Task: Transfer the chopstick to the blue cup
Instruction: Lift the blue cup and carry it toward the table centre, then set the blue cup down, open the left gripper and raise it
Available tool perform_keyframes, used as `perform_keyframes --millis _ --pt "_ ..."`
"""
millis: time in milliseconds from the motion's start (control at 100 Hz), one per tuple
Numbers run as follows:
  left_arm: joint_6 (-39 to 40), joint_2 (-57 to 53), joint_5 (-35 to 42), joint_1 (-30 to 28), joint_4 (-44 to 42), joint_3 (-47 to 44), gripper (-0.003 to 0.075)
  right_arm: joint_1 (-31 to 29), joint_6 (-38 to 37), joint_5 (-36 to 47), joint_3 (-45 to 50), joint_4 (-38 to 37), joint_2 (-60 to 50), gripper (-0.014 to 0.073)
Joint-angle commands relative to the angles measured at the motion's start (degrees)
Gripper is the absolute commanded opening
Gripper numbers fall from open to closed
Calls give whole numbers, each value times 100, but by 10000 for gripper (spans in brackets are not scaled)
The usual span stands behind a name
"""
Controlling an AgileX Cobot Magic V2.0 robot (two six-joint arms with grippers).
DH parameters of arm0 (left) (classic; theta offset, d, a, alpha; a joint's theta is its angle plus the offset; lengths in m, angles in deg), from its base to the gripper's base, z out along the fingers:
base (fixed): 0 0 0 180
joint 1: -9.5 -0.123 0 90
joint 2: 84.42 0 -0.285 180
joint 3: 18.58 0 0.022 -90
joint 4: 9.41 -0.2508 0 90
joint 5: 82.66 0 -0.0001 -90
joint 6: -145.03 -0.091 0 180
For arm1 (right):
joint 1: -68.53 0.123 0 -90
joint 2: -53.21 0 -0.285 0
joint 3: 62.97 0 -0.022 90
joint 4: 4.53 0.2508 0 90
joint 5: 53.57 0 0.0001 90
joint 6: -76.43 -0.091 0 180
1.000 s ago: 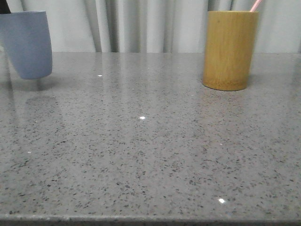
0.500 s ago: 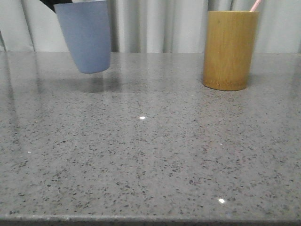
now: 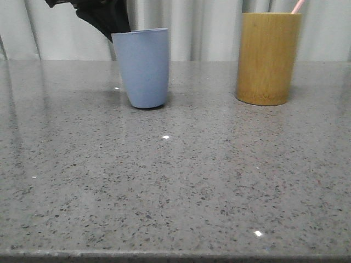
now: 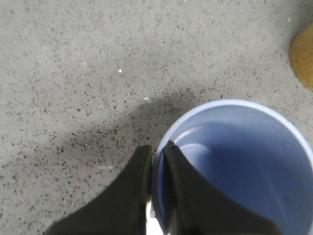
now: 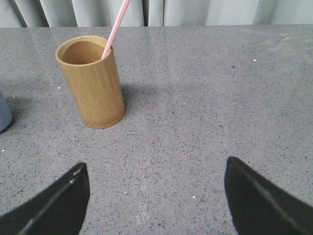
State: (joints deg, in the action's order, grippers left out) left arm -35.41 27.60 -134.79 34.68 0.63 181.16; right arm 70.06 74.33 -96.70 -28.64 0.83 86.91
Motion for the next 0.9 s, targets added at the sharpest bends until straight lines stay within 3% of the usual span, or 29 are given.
perform_keyframes --millis 0,430,530,770,890 --pt "44 -231 177 37 102 195 -19 -28 10 455 -185 20 87 571" --pt "12 -216 167 37 128 195 -1 -28 10 455 -185 20 87 571" --pt "-37 -216 167 37 237 195 94 -28 10 455 -185 20 87 571" --pt "-37 -216 84 37 245 195 418 -28 10 455 -185 20 87 571" --pt "-27 -296 84 37 252 195 476 -28 10 455 -185 20 87 571"
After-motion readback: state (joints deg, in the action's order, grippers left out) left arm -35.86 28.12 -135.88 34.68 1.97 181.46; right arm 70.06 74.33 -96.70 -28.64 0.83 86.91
